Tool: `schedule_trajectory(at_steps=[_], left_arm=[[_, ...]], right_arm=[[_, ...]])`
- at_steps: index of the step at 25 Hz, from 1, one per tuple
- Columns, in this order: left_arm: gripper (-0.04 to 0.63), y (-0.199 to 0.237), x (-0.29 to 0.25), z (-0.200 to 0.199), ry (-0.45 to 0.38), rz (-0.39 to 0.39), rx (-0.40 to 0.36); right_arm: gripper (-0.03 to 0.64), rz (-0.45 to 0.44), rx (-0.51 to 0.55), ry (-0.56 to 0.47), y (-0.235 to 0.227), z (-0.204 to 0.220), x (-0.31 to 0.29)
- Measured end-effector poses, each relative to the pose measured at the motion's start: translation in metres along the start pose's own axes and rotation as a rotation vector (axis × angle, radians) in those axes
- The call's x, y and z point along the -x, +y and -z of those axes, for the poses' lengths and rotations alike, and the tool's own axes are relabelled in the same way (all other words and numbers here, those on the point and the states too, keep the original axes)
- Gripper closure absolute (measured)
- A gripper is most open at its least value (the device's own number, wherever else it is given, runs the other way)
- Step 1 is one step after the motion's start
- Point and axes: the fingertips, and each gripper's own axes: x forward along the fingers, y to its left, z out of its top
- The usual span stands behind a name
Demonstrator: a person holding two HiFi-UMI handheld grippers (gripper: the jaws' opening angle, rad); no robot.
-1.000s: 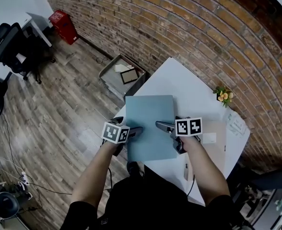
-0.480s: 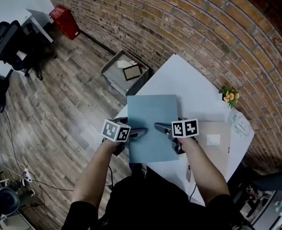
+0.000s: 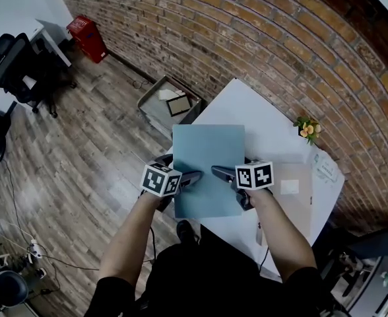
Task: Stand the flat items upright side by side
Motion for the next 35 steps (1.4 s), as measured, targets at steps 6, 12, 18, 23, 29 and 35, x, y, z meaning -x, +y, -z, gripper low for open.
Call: schedule_trajectory(at_steps=[6,12,18,23,29,35], left_arm=[[0.089,-0.011,0.027,-0.049,-0.143,-0.048,-0.06],[0.092,-0.034,0.043,-0.083,-0.208,-0.063,-0.16],[0.097,-0.055,0.048,-0.107,-0.271,-0.056,-0.232],[0.103,-0.067,0.052,-0.123,-0.323,-0.059,-0.29],[0.118,-0.072,0.052,-0.13,-0.355,-0.087,-0.357],[0.144,-0.063,0.049,-0.13,-0.346,-0.113,-0.351]], right_arm=[[0.091,0.024,0.034,-0.14,0.013,-0.034,0.038],[0.097,0.037,0.069,-0.264,0.019,-0.062,0.076],[0.118,0.054,0.095,-0.366,0.017,-0.079,0.109],[0.137,0.062,0.115,-0.441,0.015,-0.086,0.13],[0.143,0.089,0.182,-0.466,0.011,-0.088,0.137],[0.143,0.091,0.206,-0.483,0.007,-0.094,0.132]])
